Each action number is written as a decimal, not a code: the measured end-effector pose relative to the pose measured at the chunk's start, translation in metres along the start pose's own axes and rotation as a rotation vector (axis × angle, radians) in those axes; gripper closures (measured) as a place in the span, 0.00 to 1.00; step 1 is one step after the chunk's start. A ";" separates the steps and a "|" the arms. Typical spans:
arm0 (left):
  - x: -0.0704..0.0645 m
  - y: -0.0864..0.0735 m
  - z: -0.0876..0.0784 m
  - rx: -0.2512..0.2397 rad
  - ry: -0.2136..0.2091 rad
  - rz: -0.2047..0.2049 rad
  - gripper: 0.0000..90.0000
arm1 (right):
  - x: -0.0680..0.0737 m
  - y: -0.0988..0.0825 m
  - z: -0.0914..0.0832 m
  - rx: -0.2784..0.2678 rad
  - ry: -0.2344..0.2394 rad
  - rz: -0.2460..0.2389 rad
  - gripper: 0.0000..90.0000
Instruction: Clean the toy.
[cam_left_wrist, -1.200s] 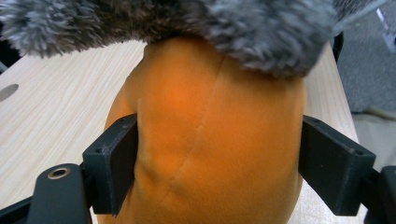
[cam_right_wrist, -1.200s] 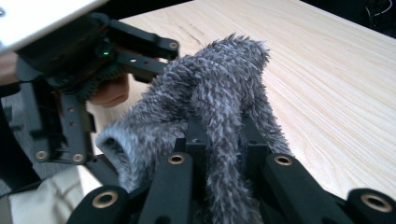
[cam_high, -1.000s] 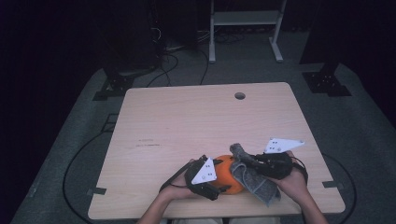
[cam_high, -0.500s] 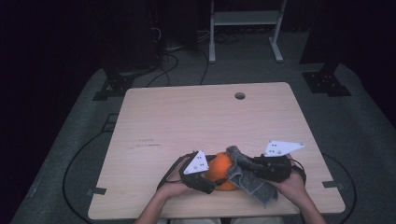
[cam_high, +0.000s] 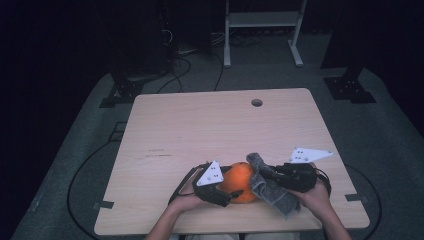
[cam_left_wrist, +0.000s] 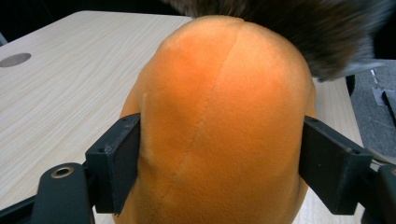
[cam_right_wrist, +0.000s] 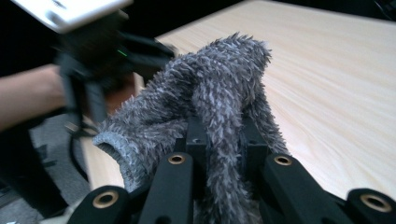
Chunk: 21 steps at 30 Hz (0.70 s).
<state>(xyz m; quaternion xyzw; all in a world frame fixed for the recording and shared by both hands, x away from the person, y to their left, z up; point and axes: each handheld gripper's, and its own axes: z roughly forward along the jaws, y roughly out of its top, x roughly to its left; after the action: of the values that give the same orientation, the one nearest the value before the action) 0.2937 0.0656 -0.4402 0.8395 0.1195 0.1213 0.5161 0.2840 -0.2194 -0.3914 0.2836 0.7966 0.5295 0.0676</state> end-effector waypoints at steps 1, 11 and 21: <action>0.000 0.000 0.000 0.000 0.001 0.002 0.23 | 0.004 0.003 0.001 -0.008 0.011 -0.015 0.86; 0.002 0.000 -0.001 -0.018 0.009 -0.031 0.24 | -0.029 -0.029 0.008 0.104 -0.097 0.080 0.87; 0.003 0.025 -0.018 0.010 0.223 0.040 0.33 | 0.001 0.010 0.004 -0.038 -0.069 0.006 0.87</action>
<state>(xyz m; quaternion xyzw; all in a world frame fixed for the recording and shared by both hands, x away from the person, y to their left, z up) 0.2927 0.0703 -0.4098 0.8255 0.1600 0.2238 0.4929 0.2886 -0.2132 -0.3840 0.3030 0.7826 0.5347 0.0990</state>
